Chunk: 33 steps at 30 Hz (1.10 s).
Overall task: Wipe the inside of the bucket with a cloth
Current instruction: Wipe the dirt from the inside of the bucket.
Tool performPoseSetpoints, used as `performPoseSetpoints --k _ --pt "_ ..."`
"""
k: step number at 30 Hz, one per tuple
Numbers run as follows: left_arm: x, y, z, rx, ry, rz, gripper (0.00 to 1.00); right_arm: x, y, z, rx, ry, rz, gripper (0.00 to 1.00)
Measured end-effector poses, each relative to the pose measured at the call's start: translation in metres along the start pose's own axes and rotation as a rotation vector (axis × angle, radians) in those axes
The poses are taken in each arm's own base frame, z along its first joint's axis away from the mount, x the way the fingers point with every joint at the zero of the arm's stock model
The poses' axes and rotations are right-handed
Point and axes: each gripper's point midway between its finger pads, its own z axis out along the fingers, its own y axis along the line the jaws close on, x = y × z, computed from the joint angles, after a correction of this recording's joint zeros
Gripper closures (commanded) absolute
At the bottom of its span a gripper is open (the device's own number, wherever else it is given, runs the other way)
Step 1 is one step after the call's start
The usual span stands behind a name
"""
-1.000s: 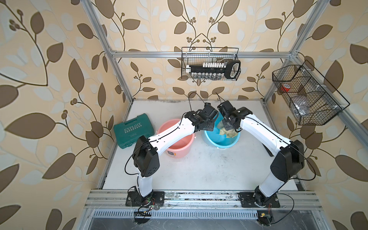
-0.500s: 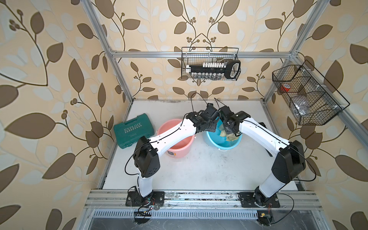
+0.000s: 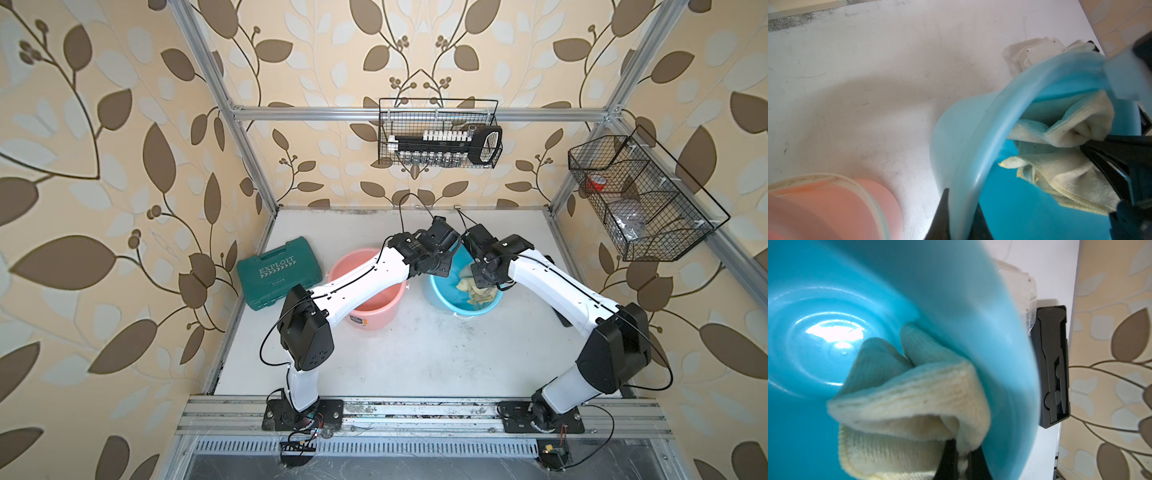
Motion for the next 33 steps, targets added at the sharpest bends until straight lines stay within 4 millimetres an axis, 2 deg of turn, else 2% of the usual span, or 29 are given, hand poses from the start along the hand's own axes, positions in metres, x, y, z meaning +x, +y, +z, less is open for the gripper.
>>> performPoseSetpoints --k 5,11,16,20,24,27,30,33 --pt "-0.001 0.002 0.0 0.0 0.0 0.0 1.0 0.02 0.015 0.002 -0.098 0.088 -0.025 1.0" --pt "-0.001 0.004 0.0 0.0 0.009 0.005 1.0 0.04 0.049 -0.004 -0.332 0.198 -0.054 1.0" --pt "-0.002 0.005 -0.002 -0.002 0.008 0.016 1.0 0.047 0.089 -0.025 -0.603 0.228 -0.059 1.0" --pt "0.0 0.006 -0.002 -0.008 0.019 0.027 1.0 0.046 0.111 -0.057 -0.821 0.178 -0.052 1.0" --pt "0.001 0.009 -0.002 -0.02 0.02 0.036 1.0 0.044 0.115 -0.095 -0.978 0.103 -0.06 1.0" --pt "-0.002 0.013 -0.002 -0.033 0.009 0.03 1.0 0.058 0.112 -0.111 -1.037 0.099 -0.071 1.0" --pt "-0.006 0.019 -0.001 -0.042 0.003 0.019 1.0 0.078 0.108 -0.109 -1.03 0.153 -0.068 1.0" --pt "-0.009 0.026 0.0 -0.051 0.0 0.006 1.0 0.103 0.098 -0.093 -0.943 0.231 -0.042 1.0"
